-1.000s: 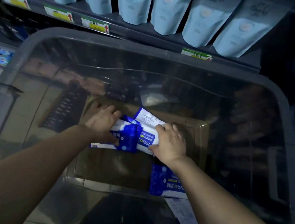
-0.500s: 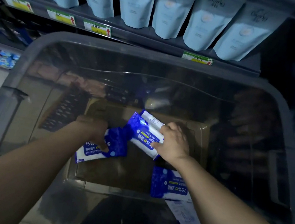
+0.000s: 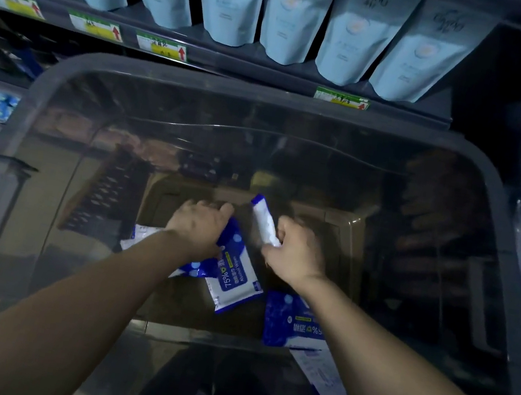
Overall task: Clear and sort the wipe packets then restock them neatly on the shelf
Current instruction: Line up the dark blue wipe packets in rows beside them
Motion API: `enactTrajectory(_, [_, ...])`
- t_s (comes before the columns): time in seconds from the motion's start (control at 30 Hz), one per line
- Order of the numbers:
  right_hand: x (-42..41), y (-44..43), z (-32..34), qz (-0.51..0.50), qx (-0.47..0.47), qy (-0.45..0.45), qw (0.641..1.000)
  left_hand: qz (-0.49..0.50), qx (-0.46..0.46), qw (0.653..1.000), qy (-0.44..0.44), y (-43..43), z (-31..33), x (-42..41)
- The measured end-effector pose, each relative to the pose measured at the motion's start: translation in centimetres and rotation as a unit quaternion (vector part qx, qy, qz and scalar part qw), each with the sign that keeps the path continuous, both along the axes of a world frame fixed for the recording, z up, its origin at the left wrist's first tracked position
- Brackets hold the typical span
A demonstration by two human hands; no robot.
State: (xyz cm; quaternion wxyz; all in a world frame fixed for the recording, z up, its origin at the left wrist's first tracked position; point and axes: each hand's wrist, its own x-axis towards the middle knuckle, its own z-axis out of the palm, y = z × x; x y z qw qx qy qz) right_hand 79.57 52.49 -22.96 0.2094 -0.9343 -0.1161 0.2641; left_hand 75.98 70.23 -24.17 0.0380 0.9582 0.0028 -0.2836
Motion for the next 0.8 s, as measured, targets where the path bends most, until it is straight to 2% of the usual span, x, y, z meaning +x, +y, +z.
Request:
enactTrajectory(0.07, [0.4,-0.7,0.6,0.11,-0.015,-0.197,0.974,0.06,-0.003,0.998,0.0,0.3,-0.2,0.4])
enactTrajectory(0.1, [0.6,-1.1,0.6,0.168,-0.028,-0.227,0.959,0.093,-0.01,0.996,0.006,0.6,-0.1,0.6])
enactTrajectory(0.17, [0.7,-1.9,0.3,0.263,-0.076,-0.152,0.95,0.126,-0.025,0.992,0.004,1.2,-0.2,0.8])
enactTrajectory(0.23, [0.1,-2.3,-0.1,0.259,-0.132,-0.044,0.956,0.123,-0.047,0.991,0.016,1.7,-0.1,0.9])
enactTrajectory(0.27, [0.0,-2.4,-0.4,0.221,-0.13,-0.031,0.966,0.115,-0.054,0.992,0.025,1.8,0.0,0.9])
enactTrajectory(0.37, [-0.2,-2.6,-1.0,0.107,-0.1,-0.069,0.987,0.082,-0.043,0.995,0.027,1.7,0.5,0.6])
enactTrajectory(0.53, [0.1,-1.3,-1.6,0.148,-0.103,-0.038,0.983,0.008,0.029,0.998,0.046,0.4,0.0,0.0])
enactTrajectory(0.6, [0.4,-1.0,-1.7,0.169,-0.152,-0.052,0.972,0.017,0.032,0.997,0.064,0.1,-0.6,-0.2])
enactTrajectory(0.67, [0.9,-1.1,-1.4,0.147,-0.169,-0.026,0.974,0.061,0.01,0.994,0.087,0.1,-1.2,-0.1])
enactTrajectory(0.8, [1.7,-2.1,-0.8,0.033,-0.1,0.073,0.992,0.103,-0.005,0.992,0.073,0.0,-1.4,0.4])
